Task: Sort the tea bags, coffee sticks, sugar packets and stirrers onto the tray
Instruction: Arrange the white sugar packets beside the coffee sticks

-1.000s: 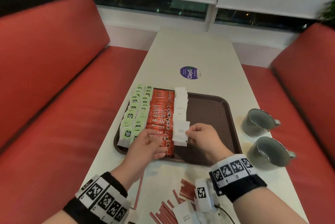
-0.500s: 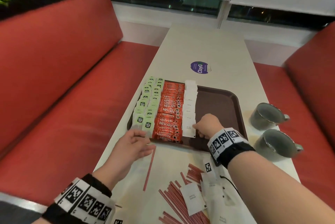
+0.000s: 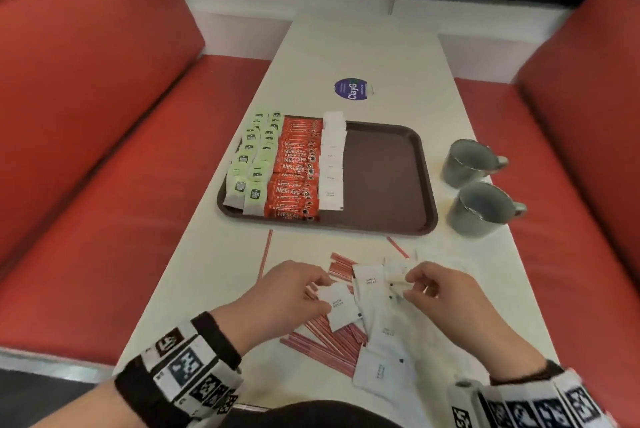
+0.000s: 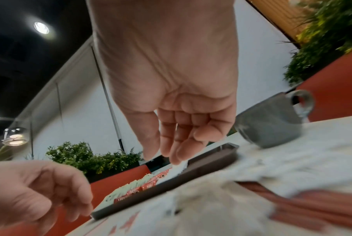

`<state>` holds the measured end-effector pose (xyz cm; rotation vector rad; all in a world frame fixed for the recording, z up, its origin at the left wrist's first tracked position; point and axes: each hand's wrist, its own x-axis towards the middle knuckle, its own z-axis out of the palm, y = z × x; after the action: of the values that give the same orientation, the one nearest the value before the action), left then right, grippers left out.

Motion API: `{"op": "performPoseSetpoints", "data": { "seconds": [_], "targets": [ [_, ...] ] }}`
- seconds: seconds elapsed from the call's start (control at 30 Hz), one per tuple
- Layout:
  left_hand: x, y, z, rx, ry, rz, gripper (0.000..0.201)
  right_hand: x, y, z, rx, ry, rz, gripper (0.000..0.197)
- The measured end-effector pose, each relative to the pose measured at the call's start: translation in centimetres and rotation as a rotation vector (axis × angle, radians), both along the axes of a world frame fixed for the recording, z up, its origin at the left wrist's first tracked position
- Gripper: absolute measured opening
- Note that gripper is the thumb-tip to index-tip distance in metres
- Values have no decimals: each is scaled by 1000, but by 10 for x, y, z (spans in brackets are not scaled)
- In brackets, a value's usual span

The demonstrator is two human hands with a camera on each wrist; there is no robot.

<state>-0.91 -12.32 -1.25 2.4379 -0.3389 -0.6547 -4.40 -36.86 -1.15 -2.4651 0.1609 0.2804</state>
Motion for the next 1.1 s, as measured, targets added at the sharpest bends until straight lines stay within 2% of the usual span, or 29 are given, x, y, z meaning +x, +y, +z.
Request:
{"op": "performPoseSetpoints", "data": {
  "seconds": [0.1, 0.2, 0.3, 0.37, 0.53, 0.6, 0.67, 0.73, 0.83, 0.97, 1.03, 1.1],
  "targets": [
    [-10, -21, -6, 116, -48, -82, 54, -26, -14, -13, -17, 34, -4, 20],
    [-13, -32, -13, 263, -131, -119, 59, -45, -23, -23, -47, 40, -5, 18],
    [-15, -36, -23, 360, -127, -122, 64, -56, -30, -27, -49, 37, -11, 16],
    [-17, -38, -28, 367, -130, -100, 65, -59, -31, -27, -71, 21, 17, 18],
    [-14, -41, -28, 342, -119, -24, 75, -57, -16, -19, -130, -13, 210, 44],
    [-13, -43, -27, 340, -94, -8, 80, -56, -3, -17, -207, 5, 325, 55],
    [-11, -44, -26, 313, -65, 19, 76, -55, 9, -19, -329, 28, 418, 60],
    [-11, -43, -27, 238, -32, 66, 60, -54, 16, -22, -432, 45, 458, 55],
    [-9, -38, -23, 71, 28, 168, 35, -50, 19, -27, -476, 67, 432, 38],
    [-8, -26, -17, -167, 103, 322, 22, -49, 18, -30, -468, 69, 400, 26],
    [-7, -17, -15, -354, 186, 425, 14, -49, 18, -30, -425, 38, 390, 31],
    [-5, -9, -12, -540, 293, 537, 9, -50, 20, -28, -384, 18, 406, 44]
  ]
}}
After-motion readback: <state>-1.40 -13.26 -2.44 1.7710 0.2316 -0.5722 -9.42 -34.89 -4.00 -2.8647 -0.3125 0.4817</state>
